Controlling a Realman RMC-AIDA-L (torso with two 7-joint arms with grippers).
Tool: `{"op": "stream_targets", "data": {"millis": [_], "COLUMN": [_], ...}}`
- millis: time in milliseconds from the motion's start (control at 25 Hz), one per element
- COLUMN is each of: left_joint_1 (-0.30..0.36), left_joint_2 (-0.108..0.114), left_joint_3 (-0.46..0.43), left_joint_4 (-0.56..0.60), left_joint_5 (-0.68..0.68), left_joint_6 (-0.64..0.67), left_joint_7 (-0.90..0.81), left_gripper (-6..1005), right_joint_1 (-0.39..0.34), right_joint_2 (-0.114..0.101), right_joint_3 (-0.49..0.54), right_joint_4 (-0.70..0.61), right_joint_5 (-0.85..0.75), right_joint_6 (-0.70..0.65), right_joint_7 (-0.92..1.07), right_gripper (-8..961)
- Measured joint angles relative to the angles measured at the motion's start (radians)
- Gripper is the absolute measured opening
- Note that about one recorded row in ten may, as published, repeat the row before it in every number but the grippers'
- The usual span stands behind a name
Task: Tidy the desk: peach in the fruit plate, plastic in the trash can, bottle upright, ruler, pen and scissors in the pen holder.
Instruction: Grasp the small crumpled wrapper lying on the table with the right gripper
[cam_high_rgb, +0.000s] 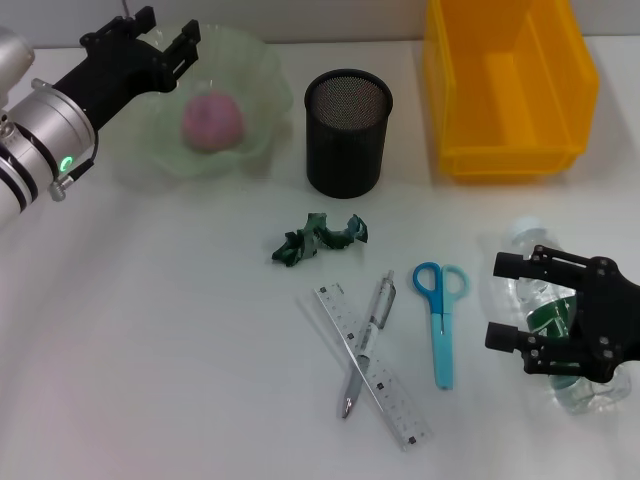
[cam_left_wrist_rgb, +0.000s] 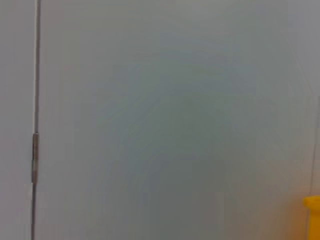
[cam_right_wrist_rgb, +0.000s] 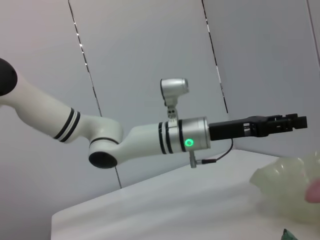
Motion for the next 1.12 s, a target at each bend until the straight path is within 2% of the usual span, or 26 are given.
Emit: {"op": "stream_targets", "data": {"millis": [200,320,360,440,520,560,600,640,720,800,840,880,920,1040,1120], "left_joint_1": [0.068,0.181,0.207,0.28,0.28,0.339,0.339,0.37,0.39,0.39,0.39,0.4,0.4,0.4,0.401], "left_joint_2": [0.01,0.027,0.03,0.041,0.041,0.044,0.044,0.045,0.045,0.045,0.045,0.046,0.046,0.039,0.037], "left_joint_3": [0.064,0.224,0.264,0.364,0.364,0.403,0.403,0.401,0.401,0.401,0.401,0.401,0.401,0.396,0.395], "left_joint_4": [0.021,0.121,0.151,0.239,0.239,0.292,0.292,0.301,0.302,0.302,0.302,0.304,0.304,0.306,0.307], "left_joint_5": [0.013,0.084,0.108,0.199,0.199,0.278,0.278,0.311,0.327,0.327,0.327,0.393,0.393,0.432,0.433], "left_joint_6": [0.188,0.36,0.387,0.475,0.475,0.532,0.532,0.56,0.579,0.579,0.579,0.601,0.601,0.598,0.597], "left_joint_7": [-0.083,-0.176,-0.192,-0.241,-0.241,-0.272,-0.272,-0.284,-0.293,-0.293,-0.293,-0.333,-0.333,-0.345,-0.343], "left_gripper": [605,674,693,733,772,791,811,831,870,866,865,863,863,863,863], "right_joint_1": [-0.009,-0.017,-0.015,-0.01,0.007,0.018,0.031,0.045,0.078,0.117,0.164,0.19,0.19,0.253,0.268], "right_joint_2": [-0.005,-0.006,-0.003,-0.003,-0.002,-0.003,-0.004,-0.005,-0.006,-0.005,-0.005,-0.004,-0.004,-0.002,0.0], "right_joint_3": [0.001,0.001,-0.006,-0.01,-0.034,-0.058,-0.089,-0.121,-0.193,-0.276,-0.358,-0.396,-0.396,-0.498,-0.571], "right_joint_4": [-0.034,-0.13,-0.218,-0.27,-0.375,-0.419,-0.471,-0.515,-0.605,-0.676,-0.715,-0.724,-0.724,-0.715,-0.706], "right_joint_5": [0.082,0.138,0.15,0.15,0.137,0.125,0.106,0.082,0.028,-0.031,-0.088,-0.116,-0.116,-0.175,-0.194], "right_joint_6": [-0.028,-0.043,-0.044,-0.038,-0.015,-0.002,0.013,0.019,0.023,0.029,0.045,0.053,0.053,0.113,0.188], "right_joint_7": [0.068,0.192,0.282,0.338,0.47,0.535,0.607,0.663,0.734,0.796,0.865,0.902,0.902,1.016,1.082], "right_gripper": [819,819,819,819,818,818,818,818,818,818,818,818,818,819,819]}}
